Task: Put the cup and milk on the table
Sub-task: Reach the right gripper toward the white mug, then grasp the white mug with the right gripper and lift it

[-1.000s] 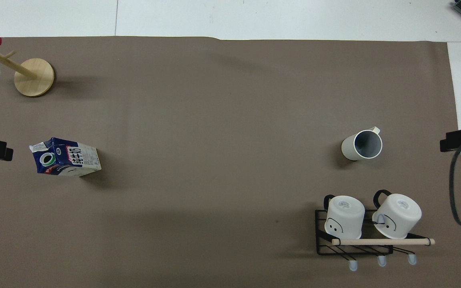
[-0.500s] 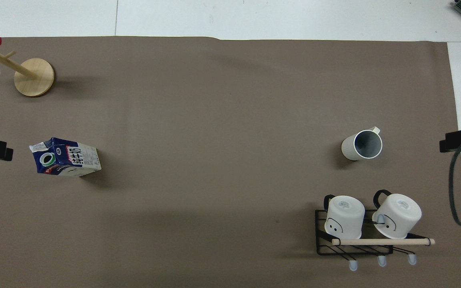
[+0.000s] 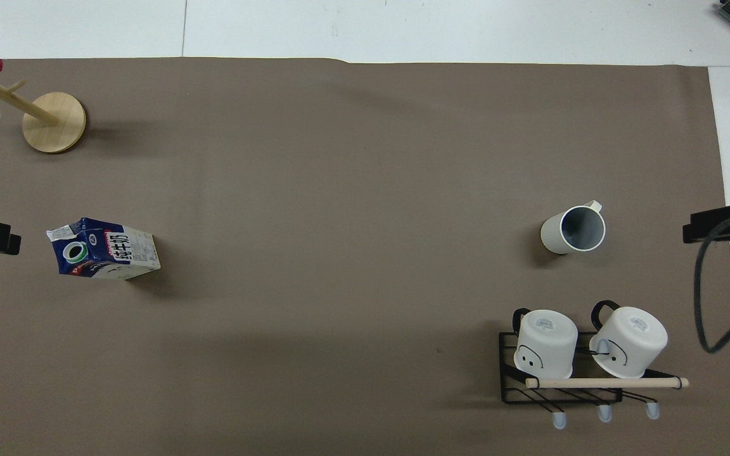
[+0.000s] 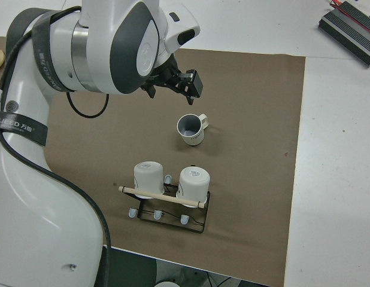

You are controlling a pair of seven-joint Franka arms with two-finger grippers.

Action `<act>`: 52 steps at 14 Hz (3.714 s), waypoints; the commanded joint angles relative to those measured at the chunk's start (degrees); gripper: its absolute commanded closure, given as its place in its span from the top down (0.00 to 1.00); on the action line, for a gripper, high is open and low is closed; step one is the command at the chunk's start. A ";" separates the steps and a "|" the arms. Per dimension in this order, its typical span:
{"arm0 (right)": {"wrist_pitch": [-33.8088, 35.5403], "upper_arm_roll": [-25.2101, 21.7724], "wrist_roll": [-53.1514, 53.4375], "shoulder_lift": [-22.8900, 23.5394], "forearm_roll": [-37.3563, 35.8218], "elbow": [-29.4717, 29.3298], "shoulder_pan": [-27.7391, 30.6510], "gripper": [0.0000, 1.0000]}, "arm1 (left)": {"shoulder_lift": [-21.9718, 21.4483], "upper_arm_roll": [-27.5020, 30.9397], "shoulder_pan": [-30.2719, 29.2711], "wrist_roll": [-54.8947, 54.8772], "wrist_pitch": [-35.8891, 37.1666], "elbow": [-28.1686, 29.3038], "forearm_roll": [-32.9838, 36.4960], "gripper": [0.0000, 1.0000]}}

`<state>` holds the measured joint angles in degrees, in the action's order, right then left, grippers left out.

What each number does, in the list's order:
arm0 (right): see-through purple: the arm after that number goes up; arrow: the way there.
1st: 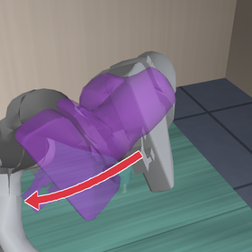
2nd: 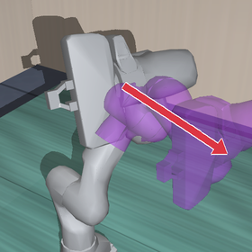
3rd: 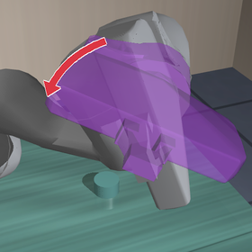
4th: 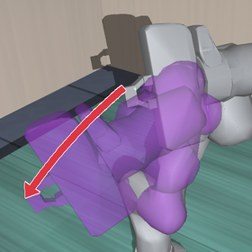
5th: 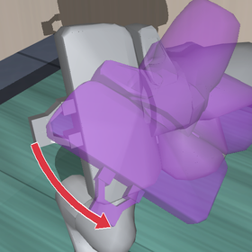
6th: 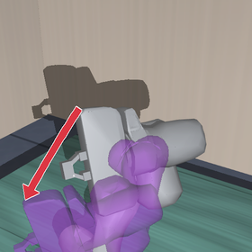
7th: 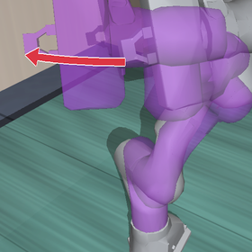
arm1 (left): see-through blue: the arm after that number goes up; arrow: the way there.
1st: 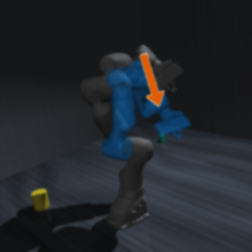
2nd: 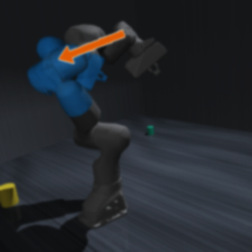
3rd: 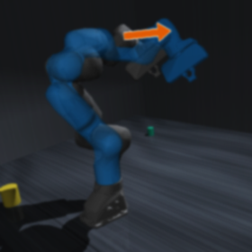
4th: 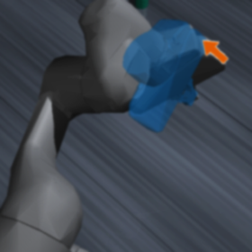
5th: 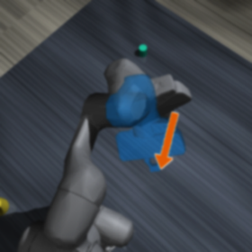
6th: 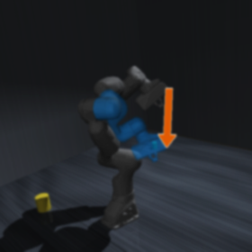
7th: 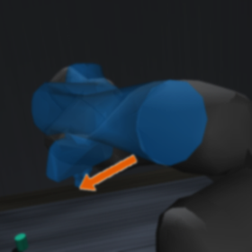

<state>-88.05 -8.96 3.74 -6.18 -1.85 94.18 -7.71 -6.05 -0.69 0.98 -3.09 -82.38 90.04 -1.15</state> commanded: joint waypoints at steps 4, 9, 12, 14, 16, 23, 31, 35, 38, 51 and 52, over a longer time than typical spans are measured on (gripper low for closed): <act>-10.89 0.70 2.41 -2.17 0.89 10.57 -0.02 1.00 | -0.71 0.08 -0.01 -0.33 -0.24 0.66 0.89 1.00; -21.08 0.79 4.96 0.02 0.89 18.65 -1.16 1.00 | -0.71 0.08 0.34 -0.33 -0.33 0.66 0.89 1.00; -27.24 0.79 6.02 2.74 0.89 22.27 -2.04 1.00 | -0.71 0.08 -0.01 -0.33 -0.33 0.66 0.89 1.00; -31.64 0.88 6.02 5.90 0.89 22.89 -2.22 1.00 | -0.71 0.08 -0.01 -0.33 -0.33 0.66 0.89 1.00; -35.33 0.79 6.11 8.28 0.89 22.89 -3.62 1.00 | -0.71 0.08 -0.01 -0.33 -0.33 0.66 0.89 1.00; -44.47 0.79 5.76 14.52 0.89 25.08 -3.98 1.00 | -0.71 0.08 -0.01 -0.33 -0.33 0.66 0.89 1.00; -48.53 0.79 5.40 16.55 0.89 26.67 -3.89 0.79 | -0.71 0.08 -0.01 -0.33 -0.24 0.66 0.89 1.00; -48.53 0.79 5.93 16.90 0.89 26.23 -3.98 0.00 | -0.71 0.08 -0.01 -0.42 -0.33 0.66 0.89 1.00; -48.44 0.88 7.07 18.13 1.15 23.69 -3.80 0.00 | -0.71 0.08 -0.01 -0.42 -0.24 0.66 0.89 1.00; -29.31 1.22 14.79 15.58 1.69 5.07 -4.24 0.00 | -0.89 0.60 -0.10 -0.42 -0.33 0.83 0.89 1.00; -26.85 1.32 17.59 15.67 0.72 3.48 -6.50 0.00 | -0.89 0.60 -0.27 -0.42 -0.24 0.92 0.89 1.00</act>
<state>-119.39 -8.28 16.64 9.60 1.56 101.14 -12.06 -6.06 -0.15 0.95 -3.09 -82.38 90.04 -1.15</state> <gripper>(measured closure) 0.956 0.000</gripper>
